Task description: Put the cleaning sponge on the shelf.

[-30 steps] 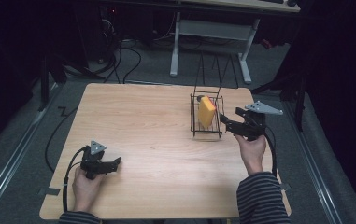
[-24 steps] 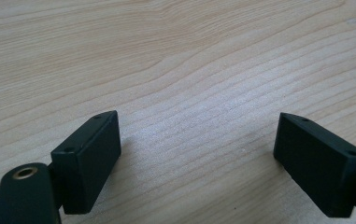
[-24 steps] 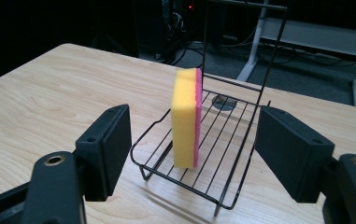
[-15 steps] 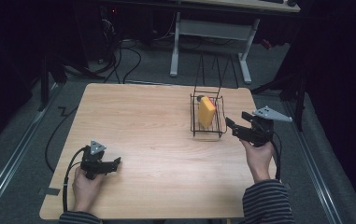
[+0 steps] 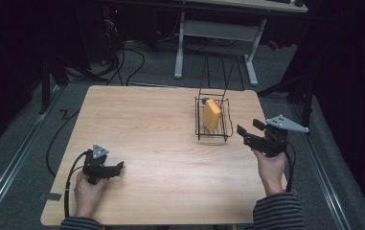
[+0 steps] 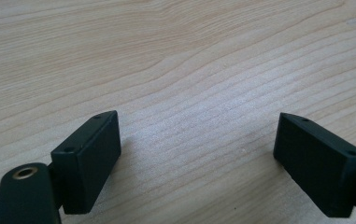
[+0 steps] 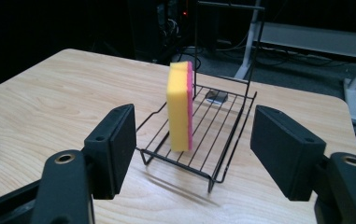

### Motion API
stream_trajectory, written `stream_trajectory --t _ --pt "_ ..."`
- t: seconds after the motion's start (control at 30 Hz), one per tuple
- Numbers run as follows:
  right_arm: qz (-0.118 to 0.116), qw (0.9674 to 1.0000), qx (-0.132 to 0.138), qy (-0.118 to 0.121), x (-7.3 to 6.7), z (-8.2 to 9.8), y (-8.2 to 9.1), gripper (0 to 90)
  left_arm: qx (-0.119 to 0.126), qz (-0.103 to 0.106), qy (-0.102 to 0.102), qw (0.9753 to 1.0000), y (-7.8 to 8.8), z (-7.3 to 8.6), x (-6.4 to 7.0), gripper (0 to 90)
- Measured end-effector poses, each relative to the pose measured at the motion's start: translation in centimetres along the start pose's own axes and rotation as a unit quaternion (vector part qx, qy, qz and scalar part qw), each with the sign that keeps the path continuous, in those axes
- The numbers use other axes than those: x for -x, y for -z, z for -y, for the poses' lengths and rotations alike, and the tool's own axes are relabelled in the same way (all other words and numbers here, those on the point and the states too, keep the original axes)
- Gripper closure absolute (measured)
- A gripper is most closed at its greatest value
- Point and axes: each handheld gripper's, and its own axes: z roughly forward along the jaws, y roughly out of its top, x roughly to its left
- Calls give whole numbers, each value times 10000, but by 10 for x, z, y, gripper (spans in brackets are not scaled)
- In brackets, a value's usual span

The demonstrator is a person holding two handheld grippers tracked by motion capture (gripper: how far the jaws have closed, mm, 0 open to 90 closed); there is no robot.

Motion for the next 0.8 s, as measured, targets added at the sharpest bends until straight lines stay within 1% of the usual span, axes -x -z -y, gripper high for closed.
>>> stream_trajectory --t 0.23,0.4,0.8 --pt "30 10000 5 -40 3 10 8 322 0 -2 -5 10000 0 0 0 155" --pt "32 10000 28 -90 5 18 17 325 -2 -3 -7 10000 0 0 0 155" --pt "20 9998 25 -218 9 34 24 327 -1 -4 -8 10000 0 0 0 155"
